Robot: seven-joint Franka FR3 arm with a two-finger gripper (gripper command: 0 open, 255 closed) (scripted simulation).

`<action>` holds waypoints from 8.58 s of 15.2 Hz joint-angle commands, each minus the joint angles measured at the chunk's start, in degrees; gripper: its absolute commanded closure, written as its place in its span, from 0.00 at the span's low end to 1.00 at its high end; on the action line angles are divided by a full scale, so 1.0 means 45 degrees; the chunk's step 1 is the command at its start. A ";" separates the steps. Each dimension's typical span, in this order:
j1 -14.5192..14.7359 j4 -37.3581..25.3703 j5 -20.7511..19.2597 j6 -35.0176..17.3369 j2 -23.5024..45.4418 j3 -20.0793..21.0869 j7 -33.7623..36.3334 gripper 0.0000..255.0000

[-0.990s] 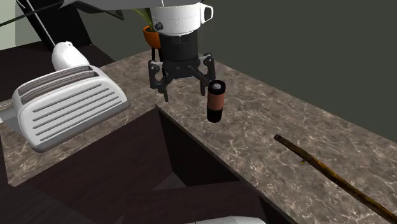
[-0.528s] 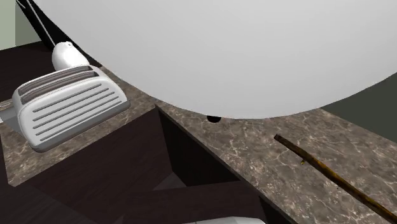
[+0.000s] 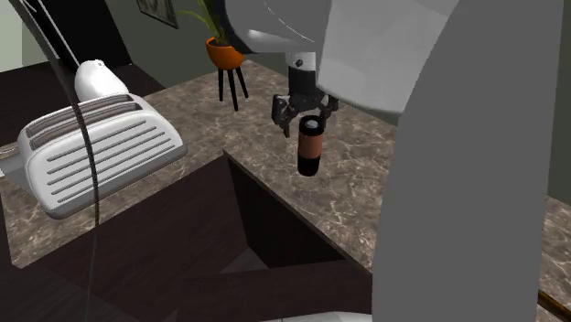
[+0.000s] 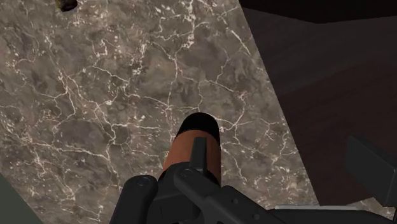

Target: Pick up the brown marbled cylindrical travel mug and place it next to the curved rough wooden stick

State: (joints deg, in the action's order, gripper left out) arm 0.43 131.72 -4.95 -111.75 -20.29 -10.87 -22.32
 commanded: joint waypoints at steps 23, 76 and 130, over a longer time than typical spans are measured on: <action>-0.0095 -0.1764 0.1124 -0.3000 0.4634 -0.1089 -0.3020 0.00; -0.0029 -0.8204 0.0872 0.4329 0.3712 -0.0999 -0.2839 1.00; -0.3599 -0.0448 -0.4449 0.6244 -0.7142 -0.4769 -0.8443 1.00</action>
State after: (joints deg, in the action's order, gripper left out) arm -15.65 128.87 -24.70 -82.96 -52.16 -32.05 -60.33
